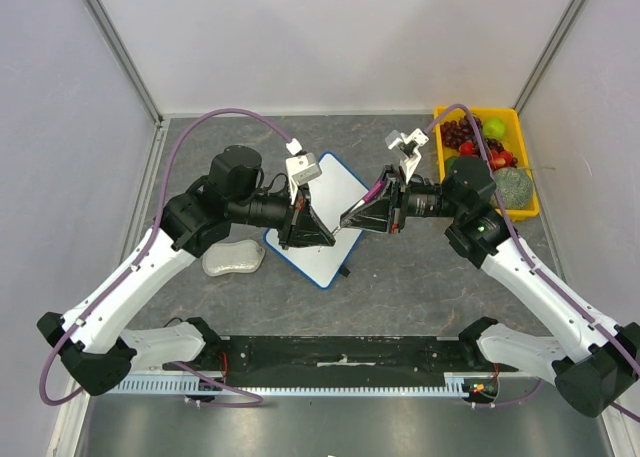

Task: Write a sentence on the whiteboard
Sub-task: Adjust the whiteboard marker, then adjust the whiteboard stand at the center of the board.

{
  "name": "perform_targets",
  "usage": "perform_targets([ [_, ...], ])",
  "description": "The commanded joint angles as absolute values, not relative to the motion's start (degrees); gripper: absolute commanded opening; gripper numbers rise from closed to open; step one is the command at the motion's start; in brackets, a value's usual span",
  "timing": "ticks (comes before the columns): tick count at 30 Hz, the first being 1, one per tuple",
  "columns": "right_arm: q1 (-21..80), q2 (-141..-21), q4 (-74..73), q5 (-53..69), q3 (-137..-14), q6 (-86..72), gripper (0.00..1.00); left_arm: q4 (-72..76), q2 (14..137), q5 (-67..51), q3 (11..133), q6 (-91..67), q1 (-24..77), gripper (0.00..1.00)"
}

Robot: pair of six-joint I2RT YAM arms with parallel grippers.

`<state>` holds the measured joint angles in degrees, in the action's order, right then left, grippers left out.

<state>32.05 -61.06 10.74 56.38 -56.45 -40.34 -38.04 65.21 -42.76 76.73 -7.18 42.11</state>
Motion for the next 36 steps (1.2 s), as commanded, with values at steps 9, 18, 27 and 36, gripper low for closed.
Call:
perform_targets([
  [9, 32.1, -60.3, 6.6, 54.3, -57.5, -36.2, 0.0, -35.3, 64.2, -43.3, 75.2, -8.5, 41.7, 0.35],
  [18, 27.3, -60.0, -8.3, 36.0, -58.0, -29.5, 0.0, -22.6, 59.2, -36.1, 60.5, -19.4, 41.5, 0.74],
  [27, 22.2, -57.7, -16.0, 19.2, -56.4, -27.2, 0.0, -13.1, 62.0, -23.5, 50.9, -25.8, 45.4, 0.74],
  [36, 21.0, -55.5, -21.1, 12.0, -57.3, -24.0, 0.0, -9.9, 83.8, -10.1, 57.6, -21.1, 59.8, 0.61],
])
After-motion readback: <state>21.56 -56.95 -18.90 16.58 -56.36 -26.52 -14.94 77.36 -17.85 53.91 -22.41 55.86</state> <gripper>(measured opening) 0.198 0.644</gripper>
